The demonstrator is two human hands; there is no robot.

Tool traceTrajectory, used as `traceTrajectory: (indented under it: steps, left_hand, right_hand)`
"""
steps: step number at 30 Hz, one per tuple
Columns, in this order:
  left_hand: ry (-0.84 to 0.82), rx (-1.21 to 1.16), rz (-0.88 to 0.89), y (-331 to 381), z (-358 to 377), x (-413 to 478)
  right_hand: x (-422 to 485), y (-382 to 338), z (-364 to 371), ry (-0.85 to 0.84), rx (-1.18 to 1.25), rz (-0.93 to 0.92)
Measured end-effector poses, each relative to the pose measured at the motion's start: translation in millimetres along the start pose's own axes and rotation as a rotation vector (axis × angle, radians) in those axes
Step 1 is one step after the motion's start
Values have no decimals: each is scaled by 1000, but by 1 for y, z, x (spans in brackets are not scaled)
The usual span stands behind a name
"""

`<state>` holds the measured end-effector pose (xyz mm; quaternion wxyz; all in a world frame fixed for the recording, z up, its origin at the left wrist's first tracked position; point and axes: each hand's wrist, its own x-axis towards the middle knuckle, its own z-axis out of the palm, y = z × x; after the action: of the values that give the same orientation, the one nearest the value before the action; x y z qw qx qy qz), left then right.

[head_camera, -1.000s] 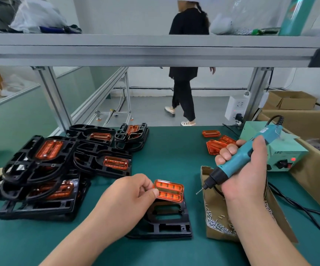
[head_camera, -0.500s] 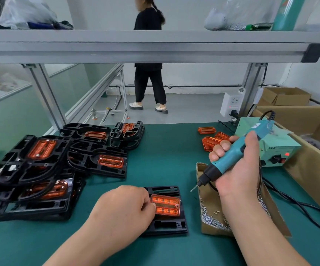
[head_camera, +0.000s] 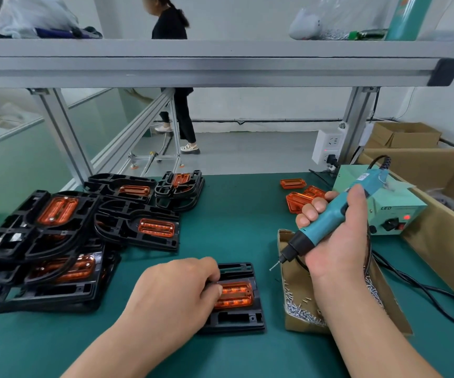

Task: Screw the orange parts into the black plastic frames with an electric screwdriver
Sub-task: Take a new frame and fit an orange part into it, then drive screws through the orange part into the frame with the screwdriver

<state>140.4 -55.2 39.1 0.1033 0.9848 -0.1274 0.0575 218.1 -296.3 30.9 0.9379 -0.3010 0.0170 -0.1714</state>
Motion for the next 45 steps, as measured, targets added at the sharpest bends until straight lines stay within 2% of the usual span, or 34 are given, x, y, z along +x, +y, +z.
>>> traceTrajectory:
  steps: [3,12,19,21,24,29,35,45]
  left_hand:
    - [-49,39,53,1,4,2]
    - [-144,86,53,-1,6,2]
    - [-123,53,60,1,0,-1]
    - [-89,-26,35,1,-2,-2]
    - [-68,-288,-43,-2,-3,-1]
    - [-193,-680,-122,-5,0,-1]
    - [-129,-792,-108,-6,1,1]
    - [-146,-962,-145,-1,-3,3]
  right_hand:
    - [0,0,1,-5,6,3]
    - [0,-1,1,1,11,-2]
    - [1,0,0,3,8,-2]
    - [1,0,0,-1,2,-3]
    - [2,0,0,0,1,0]
    - [2,0,0,2,11,6]
    - [3,-1,1,13,17,3]
    - [-1,0,6,-7,22,11]
